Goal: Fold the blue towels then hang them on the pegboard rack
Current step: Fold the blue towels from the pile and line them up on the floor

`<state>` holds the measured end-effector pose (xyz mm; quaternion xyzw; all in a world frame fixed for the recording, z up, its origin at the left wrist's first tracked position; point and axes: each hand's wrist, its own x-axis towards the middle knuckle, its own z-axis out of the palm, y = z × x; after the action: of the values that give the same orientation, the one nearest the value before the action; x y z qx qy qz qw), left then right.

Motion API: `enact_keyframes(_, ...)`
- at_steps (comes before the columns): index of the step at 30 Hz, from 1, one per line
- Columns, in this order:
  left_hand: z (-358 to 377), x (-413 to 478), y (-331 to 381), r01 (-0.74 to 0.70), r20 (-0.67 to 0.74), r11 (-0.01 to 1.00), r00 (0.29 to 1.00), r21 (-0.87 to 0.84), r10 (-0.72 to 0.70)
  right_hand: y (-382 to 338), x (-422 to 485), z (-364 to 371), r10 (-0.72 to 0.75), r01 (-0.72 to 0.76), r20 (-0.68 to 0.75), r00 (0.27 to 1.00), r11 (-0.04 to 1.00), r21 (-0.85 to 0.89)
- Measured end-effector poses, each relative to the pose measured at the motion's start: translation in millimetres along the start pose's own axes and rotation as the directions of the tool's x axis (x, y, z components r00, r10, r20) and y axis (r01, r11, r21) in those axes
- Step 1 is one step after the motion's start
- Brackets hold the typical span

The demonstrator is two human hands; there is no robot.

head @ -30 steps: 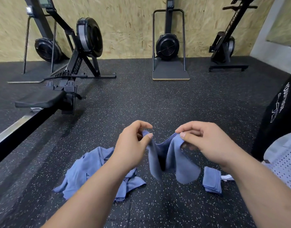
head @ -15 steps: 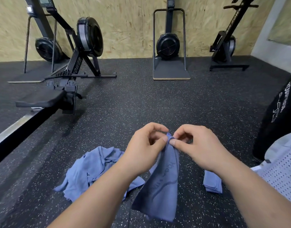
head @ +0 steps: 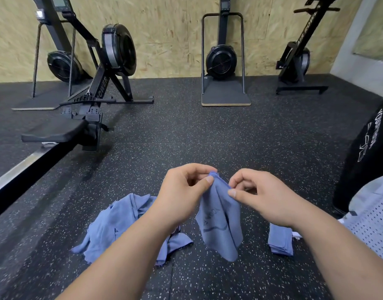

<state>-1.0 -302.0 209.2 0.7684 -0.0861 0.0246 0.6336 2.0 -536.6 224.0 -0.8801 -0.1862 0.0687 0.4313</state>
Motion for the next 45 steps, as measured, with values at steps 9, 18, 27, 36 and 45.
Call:
enact_keyframes(9, -1, 4, -1, 0.008, -0.113, 0.995, 0.994, 0.097, 0.003, 7, 3, 4, -0.047, 0.048, -0.065, 0.997, 0.999, 0.022)
enact_keyframes(18, -35, 13, -7, 0.006, -0.395, 0.949, 0.91, 0.315, 0.125, 28, -7, -32, 0.089, -0.129, -0.136, 0.987, 0.938, -0.321)
enact_keyframes(27, -55, 18, -8, 0.057, -0.527, 0.919, 0.832, 0.39, 0.172, 41, -13, -49, -0.009, -0.261, -0.449, 0.894, 0.802, -0.537)
enact_keyframes(36, -54, 20, -8, 0.041, -0.56, 0.947, 0.815, 0.318, 0.152, 46, -8, -41, -0.123, -0.312, -0.594, 0.795, 0.756, -0.575)
enact_keyframes(45, -54, 19, -6, 0.087, -0.584, 0.949, 0.804, 0.302, 0.112, 36, -8, -41, -0.207, -0.19, -0.715, 0.668, 0.881, -0.433)
